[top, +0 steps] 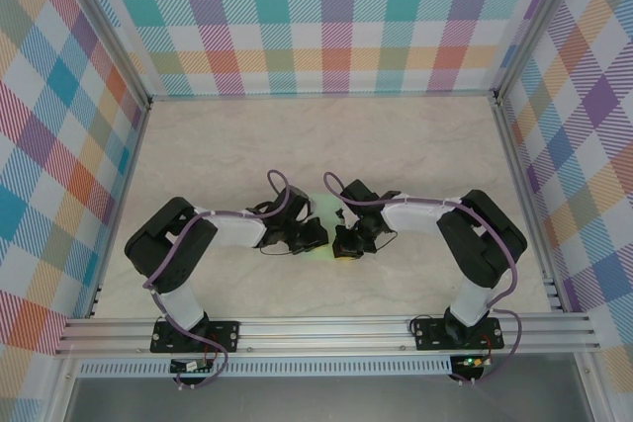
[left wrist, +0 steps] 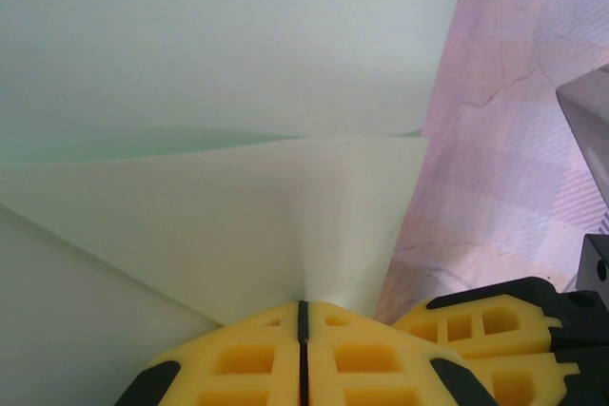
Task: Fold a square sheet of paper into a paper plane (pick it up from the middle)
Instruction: Fold the triangle a second time at the center of the table.
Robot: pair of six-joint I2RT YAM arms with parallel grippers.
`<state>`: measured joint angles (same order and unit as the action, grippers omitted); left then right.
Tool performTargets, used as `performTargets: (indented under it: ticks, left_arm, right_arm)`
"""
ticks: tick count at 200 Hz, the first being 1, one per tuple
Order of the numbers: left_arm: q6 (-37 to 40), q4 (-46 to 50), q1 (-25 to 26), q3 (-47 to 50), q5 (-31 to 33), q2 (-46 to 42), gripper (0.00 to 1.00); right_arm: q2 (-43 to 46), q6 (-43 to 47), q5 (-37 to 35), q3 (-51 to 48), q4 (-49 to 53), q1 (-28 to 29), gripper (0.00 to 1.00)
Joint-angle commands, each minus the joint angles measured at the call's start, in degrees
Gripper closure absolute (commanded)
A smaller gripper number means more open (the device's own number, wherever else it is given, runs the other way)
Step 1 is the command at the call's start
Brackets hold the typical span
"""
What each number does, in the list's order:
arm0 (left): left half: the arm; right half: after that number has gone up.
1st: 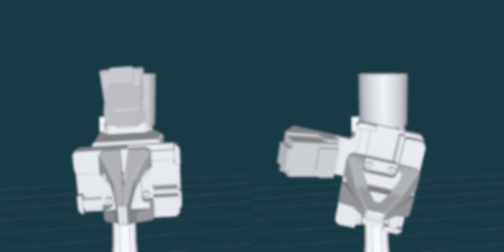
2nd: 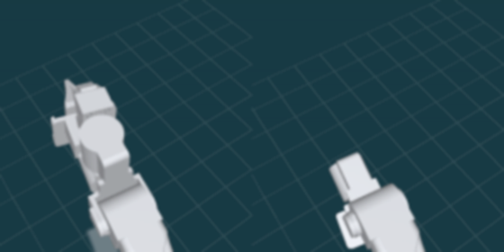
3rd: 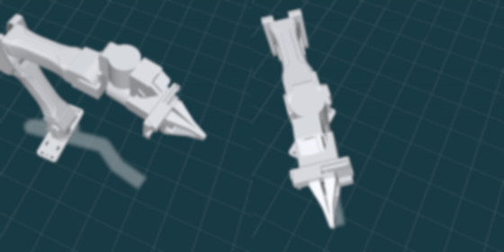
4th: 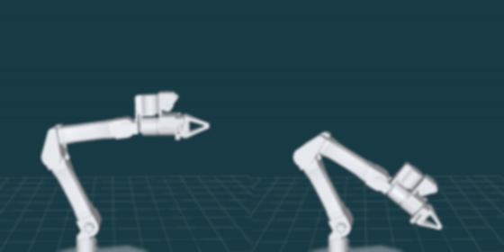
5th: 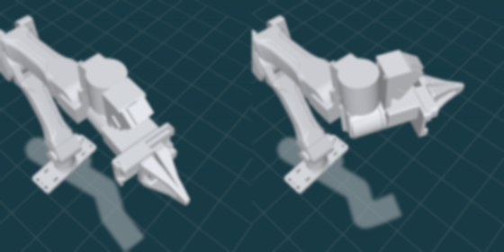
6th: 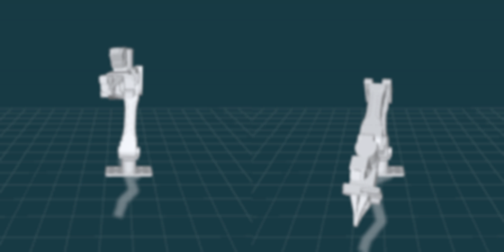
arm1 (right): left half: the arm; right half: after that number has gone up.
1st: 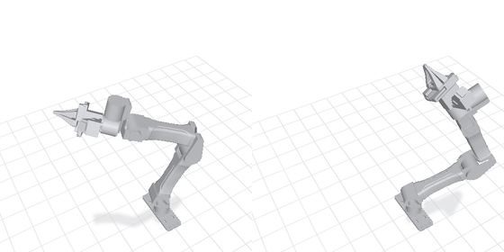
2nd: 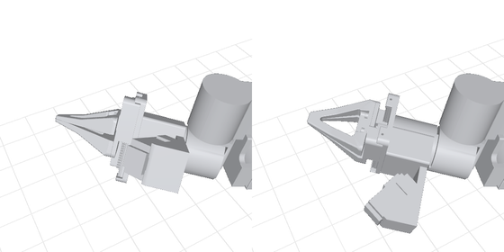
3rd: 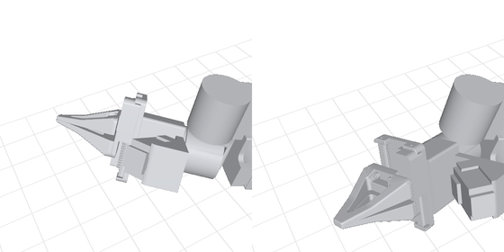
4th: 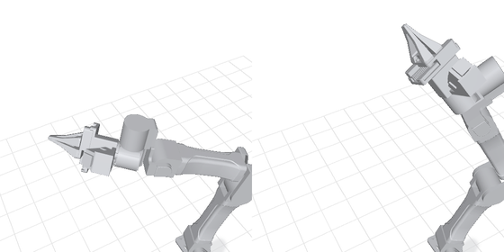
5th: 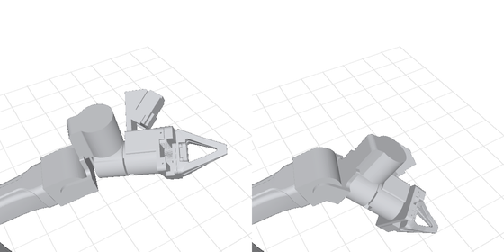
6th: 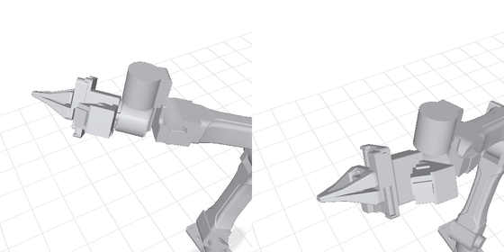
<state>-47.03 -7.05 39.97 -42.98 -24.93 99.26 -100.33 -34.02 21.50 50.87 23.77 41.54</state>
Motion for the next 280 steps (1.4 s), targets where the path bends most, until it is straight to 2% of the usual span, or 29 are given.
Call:
performTargets:
  ticks: [1, 149, 190, 218, 232, 243, 266, 280]
  left_arm:
    - [1.7, 3.8, -3.4, 0.9, 8.6, -0.2, 0.92]
    - [6.5, 10.1, -11.5, -3.6, 11.1, 1.5, 0.91]
    - [10.0, 16.5, -12.7, -8.9, 13.9, 0.3, 0.91]
    - [11.9, 20.4, -12.7, -12.4, 15.5, -3.1, 0.87]
    - [11.5, 21.0, -12.7, -12.4, 14.9, -5.1, 0.83]
    - [10.7, 20.7, -12.7, -11.4, 13.9, -7.0, 0.79]
    - [8.2, 19.5, -12.7, -7.9, 12.0, -10.9, 0.66]
    - [6.6, 18.1, -12.7, -5.3, 10.3, -13.0, 0.61]
  right_arm:
    - [-6.0, -0.8, -12.7, -4.3, 10.0, 0.3, 0.92]
    - [-6.2, -1.3, -13.3, -4.7, 9.9, 0.9, 0.92]
    - [-5.1, -1.5, -13.2, -3.7, 10.3, 1.0, 0.92]
    - [-1.2, -1.0, -10.9, -0.1, 8.6, 1.0, 0.9]
    - [2.2, -1.1, -8.4, 2.3, 6.4, 0.9, 0.84]
    - [5.0, -1.4, -7.7, 4.3, 4.6, 1.0, 0.76]
    - [9.8, -1.8, -10.2, 7.2, 2.4, 0.7, 0.54]
    - [10.8, -0.7, -11.8, 7.8, 1.6, 0.1, 0.48]
